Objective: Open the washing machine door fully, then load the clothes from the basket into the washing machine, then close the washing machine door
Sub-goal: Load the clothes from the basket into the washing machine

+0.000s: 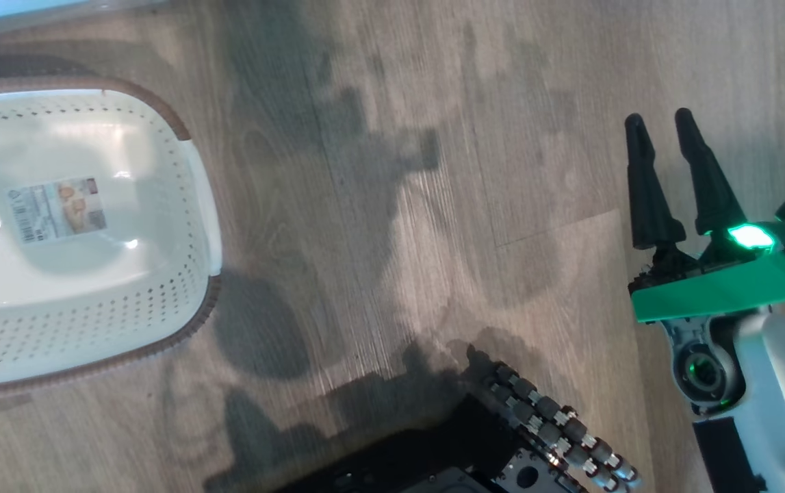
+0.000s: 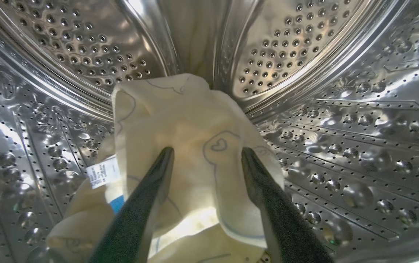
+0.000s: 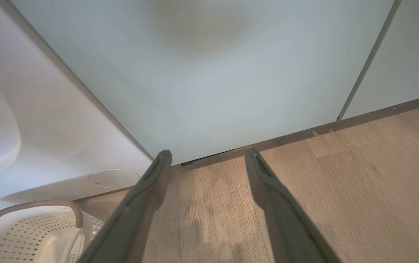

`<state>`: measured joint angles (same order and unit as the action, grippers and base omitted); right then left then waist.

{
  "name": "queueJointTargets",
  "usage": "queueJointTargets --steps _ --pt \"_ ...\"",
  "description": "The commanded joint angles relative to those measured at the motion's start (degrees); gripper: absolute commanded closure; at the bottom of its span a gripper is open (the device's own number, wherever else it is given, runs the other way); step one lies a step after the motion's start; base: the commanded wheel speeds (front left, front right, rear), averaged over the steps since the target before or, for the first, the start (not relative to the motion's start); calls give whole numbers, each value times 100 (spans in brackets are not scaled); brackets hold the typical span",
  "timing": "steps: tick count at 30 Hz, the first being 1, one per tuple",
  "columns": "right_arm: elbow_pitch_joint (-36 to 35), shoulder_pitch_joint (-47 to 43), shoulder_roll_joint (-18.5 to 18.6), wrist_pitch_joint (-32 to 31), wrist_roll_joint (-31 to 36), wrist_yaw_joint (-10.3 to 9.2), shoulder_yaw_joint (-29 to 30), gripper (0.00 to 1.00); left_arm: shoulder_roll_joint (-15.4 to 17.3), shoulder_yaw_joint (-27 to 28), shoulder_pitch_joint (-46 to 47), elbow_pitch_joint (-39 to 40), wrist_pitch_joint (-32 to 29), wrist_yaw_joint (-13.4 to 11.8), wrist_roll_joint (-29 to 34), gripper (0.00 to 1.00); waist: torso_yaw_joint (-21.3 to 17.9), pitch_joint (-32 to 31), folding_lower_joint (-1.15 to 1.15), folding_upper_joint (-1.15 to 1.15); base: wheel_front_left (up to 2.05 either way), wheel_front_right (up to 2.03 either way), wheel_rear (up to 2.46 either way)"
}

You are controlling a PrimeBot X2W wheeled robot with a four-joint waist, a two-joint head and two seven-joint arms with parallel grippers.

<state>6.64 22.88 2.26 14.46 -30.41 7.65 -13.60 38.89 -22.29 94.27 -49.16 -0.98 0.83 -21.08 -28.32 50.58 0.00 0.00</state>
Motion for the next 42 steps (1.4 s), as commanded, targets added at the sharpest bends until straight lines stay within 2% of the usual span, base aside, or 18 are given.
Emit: queueJointTargets --steps 1,14,22,33,42 --pt "-126 -123 62 53 51 -16 0 0 148 69 182 137 65 2 -26 0 64 -38 0 0 0 0 0" --pt "-171 -165 62 53 344 -16 263 0 -200 183 -443 159 456 37 -455 0 537 -331 0 0 0 0 0" --pt "-199 -231 62 53 547 -16 505 0 -346 322 -1503 846 774 -128 -794 0 908 -590 0 0 0 0 0" --pt "-224 -358 62 53 862 -16 800 0 -373 572 -3383 2658 1139 -799 -1094 0 1336 -955 0 0 0 0 0" --pt "-271 -579 62 53 1135 -16 1099 0 -409 634 -5145 4696 1227 -1592 -1087 0 1720 -1279 0 0 0 0 0"
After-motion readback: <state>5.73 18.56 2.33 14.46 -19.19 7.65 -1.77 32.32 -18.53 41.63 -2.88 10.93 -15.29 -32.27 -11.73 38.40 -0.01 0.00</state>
